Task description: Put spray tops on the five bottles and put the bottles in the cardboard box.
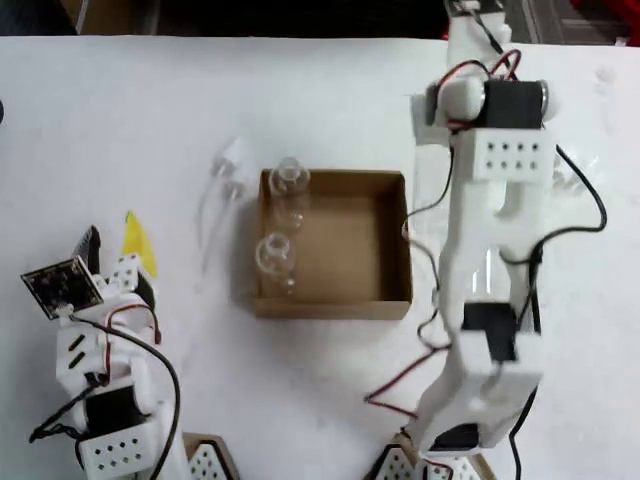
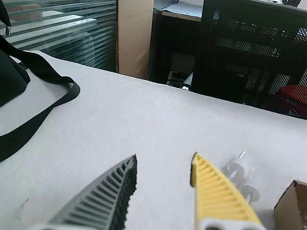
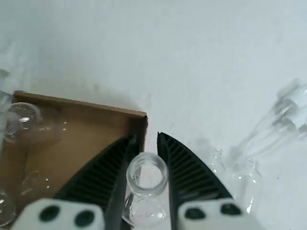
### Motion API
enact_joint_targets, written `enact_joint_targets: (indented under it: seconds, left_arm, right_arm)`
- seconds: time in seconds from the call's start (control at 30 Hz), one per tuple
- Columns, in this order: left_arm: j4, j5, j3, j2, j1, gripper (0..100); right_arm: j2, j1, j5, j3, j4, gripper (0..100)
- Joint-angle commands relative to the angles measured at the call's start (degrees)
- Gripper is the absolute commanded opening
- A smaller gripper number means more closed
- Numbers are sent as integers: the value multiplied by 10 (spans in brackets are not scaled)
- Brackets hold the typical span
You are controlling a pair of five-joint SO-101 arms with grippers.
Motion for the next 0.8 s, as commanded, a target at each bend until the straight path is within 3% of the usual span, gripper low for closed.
enact_joint_targets:
  seconds: [0.0, 0.2, 0.43, 0.77]
  left_arm:
    - [2, -4, -2, -4, 7, 181]
    - [2, -4, -2, -4, 7, 181]
    - [2, -4, -2, -4, 7, 181]
    - [2, -4, -2, -4, 7, 181]
  right_arm:
    - [-127, -54, 1, 56, 7, 17]
    - [-300, -99, 1, 331, -143, 17]
    - [-477, -102, 2, 757, -575, 16]
    - [-480, -163, -62, 946, -793, 16]
